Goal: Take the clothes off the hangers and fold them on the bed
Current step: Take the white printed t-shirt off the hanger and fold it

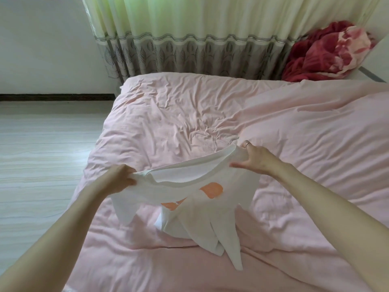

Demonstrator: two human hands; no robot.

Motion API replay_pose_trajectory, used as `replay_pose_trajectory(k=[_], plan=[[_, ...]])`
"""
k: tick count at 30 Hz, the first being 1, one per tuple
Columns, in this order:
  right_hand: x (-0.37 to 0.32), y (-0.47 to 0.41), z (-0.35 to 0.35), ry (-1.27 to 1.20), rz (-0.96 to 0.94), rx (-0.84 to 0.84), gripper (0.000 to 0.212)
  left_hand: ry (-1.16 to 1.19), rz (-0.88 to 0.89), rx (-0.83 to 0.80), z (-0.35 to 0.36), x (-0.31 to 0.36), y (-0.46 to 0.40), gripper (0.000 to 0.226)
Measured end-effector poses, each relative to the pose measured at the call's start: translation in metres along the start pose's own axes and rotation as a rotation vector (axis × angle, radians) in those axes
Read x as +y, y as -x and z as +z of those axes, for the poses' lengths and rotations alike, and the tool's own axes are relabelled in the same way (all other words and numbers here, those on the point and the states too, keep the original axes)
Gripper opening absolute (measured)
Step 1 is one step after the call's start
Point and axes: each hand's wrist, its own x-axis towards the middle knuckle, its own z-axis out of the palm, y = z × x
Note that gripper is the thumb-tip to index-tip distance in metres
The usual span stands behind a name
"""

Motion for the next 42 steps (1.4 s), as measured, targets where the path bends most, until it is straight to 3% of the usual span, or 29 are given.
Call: replay_pose_trajectory(k=[2, 4, 7, 9, 12, 14, 16, 18, 21, 22, 24, 28, 32, 35, 39, 42], plan=[[0.005, 0.016, 0.015, 0.193, 0.020, -0.098, 0.052, 0.078, 0.018, 0.064, 0.012, -0.007, 0.007, 0.006], [0.010, 0.026, 0.030, 0.186, 0.071, -0.008, 0.028, 0.200, -0.029, 0.202, 0.024, -0.008, 0.014, 0.013], [0.009, 0.039, 0.035, -0.135, 0.184, 0.115, 0.017, 0.557, -0.101, 0.279, 0.030, 0.006, 0.029, 0.022], [0.009, 0.050, 0.032, -0.429, 0.220, 0.097, 0.024, 0.684, -0.118, 0.297, 0.030, 0.017, 0.043, 0.021], [0.009, 0.075, 0.024, -0.776, 0.208, 0.117, 0.024, 0.604, -0.030, 0.207, 0.026, 0.029, 0.073, 0.012], [0.013, 0.090, 0.022, -0.779, 0.176, 0.140, 0.020, 0.398, -0.028, 0.029, 0.027, 0.032, 0.095, 0.035], [0.013, 0.113, 0.023, -0.726, 0.124, 0.106, 0.018, 0.159, -0.048, -0.008, 0.041, 0.033, 0.117, 0.035], [0.019, 0.138, 0.026, -0.570, 0.106, -0.005, 0.034, 0.042, -0.043, 0.107, 0.051, 0.036, 0.142, 0.013], [0.029, 0.171, 0.029, -0.117, 0.091, -0.075, 0.066, 0.225, -0.046, 0.350, 0.062, 0.038, 0.171, 0.016], [0.033, 0.183, 0.030, -0.004, 0.065, -0.053, 0.067, 0.314, -0.056, 0.439, 0.066, 0.044, 0.185, 0.010], [0.032, 0.202, 0.028, 0.084, 0.046, 0.088, 0.045, 0.485, -0.131, 0.568, 0.067, 0.060, 0.203, 0.009], [0.025, 0.231, 0.004, -0.161, 0.024, 0.307, 0.022, 0.715, -0.171, 0.876, 0.050, 0.095, 0.232, 0.018], [0.027, 0.256, -0.032, -0.761, -0.013, 0.342, 0.025, 0.720, -0.074, 1.057, 0.021, 0.125, 0.252, 0.022], [0.026, 0.276, -0.059, -1.005, -0.015, 0.455, 0.024, 0.701, 0.005, 1.169, -0.007, 0.144, 0.266, 0.021], [0.017, 0.300, -0.098, -0.979, -0.129, 0.500, 0.018, 0.697, 0.058, 1.252, -0.045, 0.155, 0.273, 0.022], [0.016, 0.304, -0.116, -0.920, -0.146, 0.473, 0.030, 0.688, 0.077, 1.285, -0.059, 0.154, 0.271, 0.020]])
